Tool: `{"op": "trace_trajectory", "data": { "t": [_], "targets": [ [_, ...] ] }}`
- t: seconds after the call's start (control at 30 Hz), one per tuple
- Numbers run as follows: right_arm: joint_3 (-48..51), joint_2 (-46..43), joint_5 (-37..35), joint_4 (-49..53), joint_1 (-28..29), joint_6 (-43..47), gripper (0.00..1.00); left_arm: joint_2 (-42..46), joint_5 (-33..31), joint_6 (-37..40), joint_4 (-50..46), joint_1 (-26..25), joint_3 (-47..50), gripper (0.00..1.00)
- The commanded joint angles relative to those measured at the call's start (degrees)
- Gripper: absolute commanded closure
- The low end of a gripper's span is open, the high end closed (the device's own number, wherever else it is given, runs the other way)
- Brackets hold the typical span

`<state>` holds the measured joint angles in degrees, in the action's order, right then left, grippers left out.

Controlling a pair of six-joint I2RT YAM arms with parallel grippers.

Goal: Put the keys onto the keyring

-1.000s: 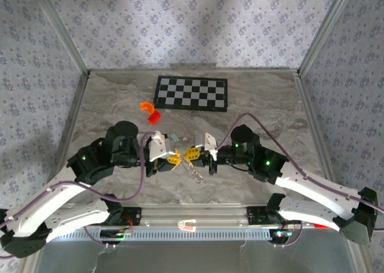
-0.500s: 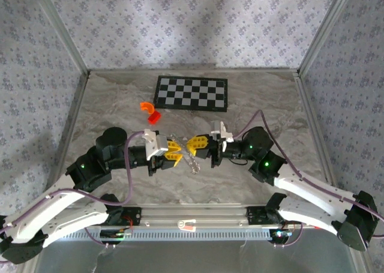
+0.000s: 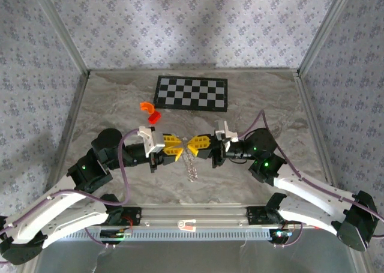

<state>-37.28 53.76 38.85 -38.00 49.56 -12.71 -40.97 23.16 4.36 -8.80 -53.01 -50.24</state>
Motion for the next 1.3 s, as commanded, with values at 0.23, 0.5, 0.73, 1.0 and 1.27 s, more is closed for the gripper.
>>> {"op": "trace_trajectory", "data": {
  "t": [0.23,0.5,0.73,1.0,1.27],
  "targets": [
    [0.71,-0.61,0.93,-4.45,-0.32,-1.18,1.0,-1.37,2.24,-0.95,4.21,-0.36,-0.85,0.79],
    [0.93,-0.51,0.87,-4.36,-0.3,-1.0,1.0,-1.33,2.33,-1.26,4.92,-0.39,-0.77,0.86],
    [1.01,-0.63,0.7,-4.11,-0.3,-0.91,1.0,-1.74,2.59,-1.03,4.78,-0.38,-1.12,1.0],
    [0.86,-1.73,-0.66,1.14,-0.31,1.67,0.95,-1.48,2.04,1.13,0.12,-0.36,-2.67,1.0],
    [-3.38,-5.4,-3.17,21.39,0.0,12.16,0.73,-3.92,-0.01,8.93,-15.93,-0.34,-9.08,1.0]
  ]
}}
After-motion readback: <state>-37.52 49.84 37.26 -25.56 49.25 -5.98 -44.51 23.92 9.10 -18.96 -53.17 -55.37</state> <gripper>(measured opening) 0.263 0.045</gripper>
